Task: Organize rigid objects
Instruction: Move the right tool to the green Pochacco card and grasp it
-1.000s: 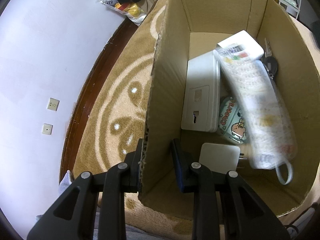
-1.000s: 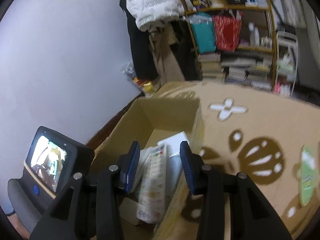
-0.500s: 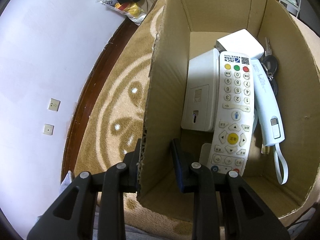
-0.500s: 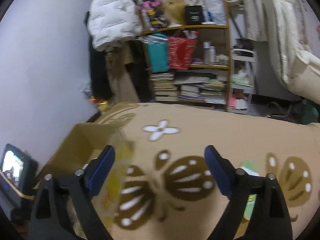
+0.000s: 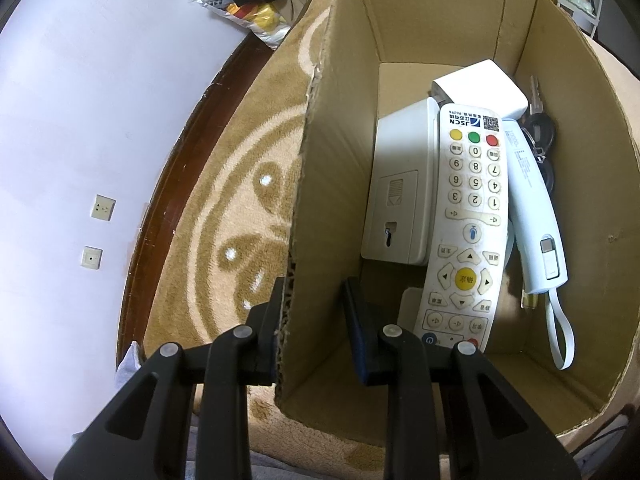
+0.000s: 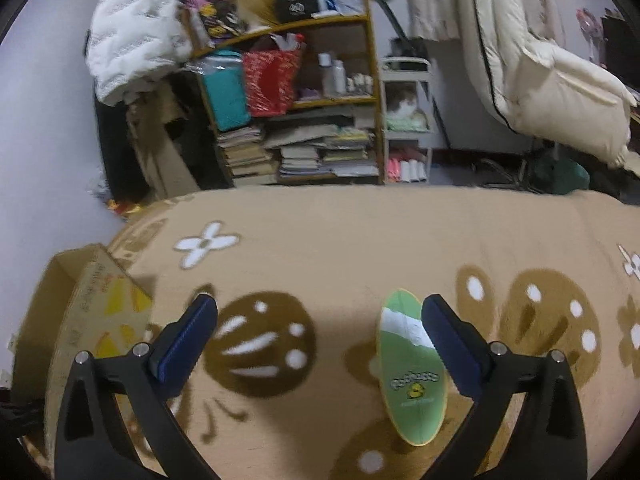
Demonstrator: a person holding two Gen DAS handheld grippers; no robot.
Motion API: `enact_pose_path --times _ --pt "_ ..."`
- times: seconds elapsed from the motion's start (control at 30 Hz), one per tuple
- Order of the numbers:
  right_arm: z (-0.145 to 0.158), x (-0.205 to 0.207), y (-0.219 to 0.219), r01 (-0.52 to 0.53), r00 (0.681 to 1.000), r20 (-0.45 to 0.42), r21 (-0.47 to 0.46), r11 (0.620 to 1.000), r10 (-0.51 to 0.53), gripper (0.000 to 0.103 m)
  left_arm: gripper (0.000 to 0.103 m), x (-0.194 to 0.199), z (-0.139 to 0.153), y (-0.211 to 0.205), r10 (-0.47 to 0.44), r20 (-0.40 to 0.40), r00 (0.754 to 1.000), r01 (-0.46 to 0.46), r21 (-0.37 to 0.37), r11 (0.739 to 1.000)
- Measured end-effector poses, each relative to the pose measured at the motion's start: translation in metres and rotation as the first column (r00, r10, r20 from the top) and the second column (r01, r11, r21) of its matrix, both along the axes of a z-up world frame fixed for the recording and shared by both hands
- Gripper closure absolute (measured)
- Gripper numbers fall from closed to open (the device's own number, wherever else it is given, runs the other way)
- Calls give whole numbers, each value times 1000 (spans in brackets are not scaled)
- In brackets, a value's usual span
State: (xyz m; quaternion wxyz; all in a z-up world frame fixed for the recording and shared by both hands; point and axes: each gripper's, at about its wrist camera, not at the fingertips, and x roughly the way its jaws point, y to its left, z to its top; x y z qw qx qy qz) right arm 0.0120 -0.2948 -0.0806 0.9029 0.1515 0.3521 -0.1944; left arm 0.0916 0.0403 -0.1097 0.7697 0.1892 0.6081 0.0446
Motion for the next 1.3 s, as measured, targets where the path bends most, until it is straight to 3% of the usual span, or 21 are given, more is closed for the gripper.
enact_pose_path --times 0.27,0.43,0.67,0.8,0.93,1.07,1.17,1.3 --pt "-45 1 -15 83 992 -96 36 996 -79 0 77 -1 0 0 -5 2 1000 5 6 1000" --pt "-55 4 -16 76 986 -147 -4 997 -76 0 77 -1 -1 -2 -7 2 1000 7 10 1000" --pt "-69 3 -27 118 975 -189 14 993 -114 0 77 -3 -1 -4 -11 3 1000 11 14 1000" --pt "-80 1 -34 139 969 -213 55 989 -124 9 77 -4 -1 -6 -15 5 1000 15 19 1000" --pt "-84 2 -36 141 967 -225 81 987 -120 10 77 -5 0 -7 -16 6 1000 16 22 1000" --pt "-84 -2 -35 160 966 -219 75 984 -140 24 77 -6 0 -9 -18 6 1000 18 25 1000" --pt "-80 -4 -33 159 968 -205 66 985 -143 44 77 -6 0 -9 -19 6 1000 19 26 999" --pt "-73 -3 -31 140 976 -176 74 987 -125 44 77 -6 -1 -9 -19 6 1000 18 25 1000"
